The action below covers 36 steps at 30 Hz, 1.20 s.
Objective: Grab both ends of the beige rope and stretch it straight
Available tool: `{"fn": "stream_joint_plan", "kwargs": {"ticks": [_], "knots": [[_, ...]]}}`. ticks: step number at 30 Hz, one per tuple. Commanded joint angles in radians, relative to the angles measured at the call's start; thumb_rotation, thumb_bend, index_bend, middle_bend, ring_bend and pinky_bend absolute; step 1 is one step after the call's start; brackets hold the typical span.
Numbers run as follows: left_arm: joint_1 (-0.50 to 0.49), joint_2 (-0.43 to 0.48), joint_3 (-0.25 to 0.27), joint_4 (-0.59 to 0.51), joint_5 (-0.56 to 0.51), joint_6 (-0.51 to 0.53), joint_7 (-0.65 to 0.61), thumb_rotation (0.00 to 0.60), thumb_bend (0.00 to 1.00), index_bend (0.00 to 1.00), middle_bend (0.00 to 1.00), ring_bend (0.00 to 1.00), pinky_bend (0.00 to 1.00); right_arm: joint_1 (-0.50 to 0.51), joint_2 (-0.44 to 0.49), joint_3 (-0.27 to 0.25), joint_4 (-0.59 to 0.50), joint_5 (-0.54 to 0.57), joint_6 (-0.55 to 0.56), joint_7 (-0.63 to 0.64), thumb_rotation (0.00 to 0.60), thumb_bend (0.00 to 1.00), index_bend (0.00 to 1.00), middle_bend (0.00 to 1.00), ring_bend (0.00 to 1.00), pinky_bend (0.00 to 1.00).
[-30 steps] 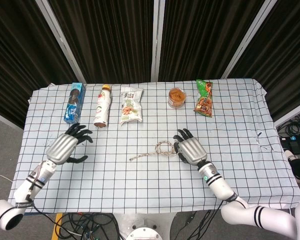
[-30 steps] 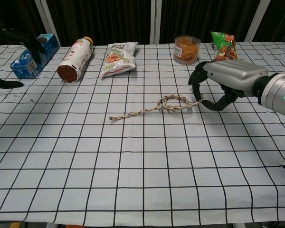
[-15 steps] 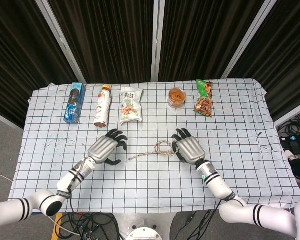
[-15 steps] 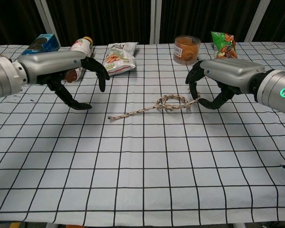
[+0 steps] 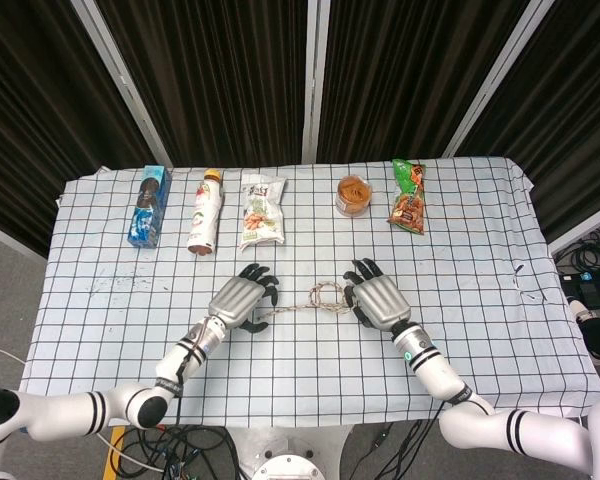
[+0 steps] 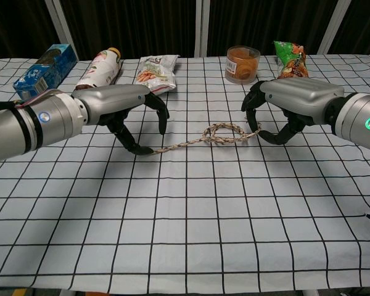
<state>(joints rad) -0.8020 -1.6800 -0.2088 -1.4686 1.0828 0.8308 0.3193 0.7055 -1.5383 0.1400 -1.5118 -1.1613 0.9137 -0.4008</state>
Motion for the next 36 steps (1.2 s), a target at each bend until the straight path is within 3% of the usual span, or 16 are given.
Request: {"fn": "stream_joint_plan", "kwargs": {"ticks": [1,11,36], "knots": [[-0.005,-0.031,-0.001,0.029,-0.001,0.02,-0.013,0.6,0.21,0.44,0.18,0.06,0.04,0.001,0.0,-0.003,0.003,-0.008,0.0,0.012,0.6,0.49,0.65,0.2,0.0,0.0],[-0.006,-0.105,0.019,0.115,0.002,0.088,0.036,0.6,0.22,0.47,0.18,0.06,0.04,-0.005,0.006,-0.02,0.027,-0.069,0.018,0.069,0.6,0.5,0.65,0.21,0.0,0.0],[-0.022,-0.182,0.019,0.183,-0.058,0.077,0.079,0.6,0.31,0.52,0.16,0.01,0.01,-0.009,0.008,-0.034,0.041,-0.079,0.012,0.095,0.6,0.51,0.65,0.2,0.0,0.0]]}}
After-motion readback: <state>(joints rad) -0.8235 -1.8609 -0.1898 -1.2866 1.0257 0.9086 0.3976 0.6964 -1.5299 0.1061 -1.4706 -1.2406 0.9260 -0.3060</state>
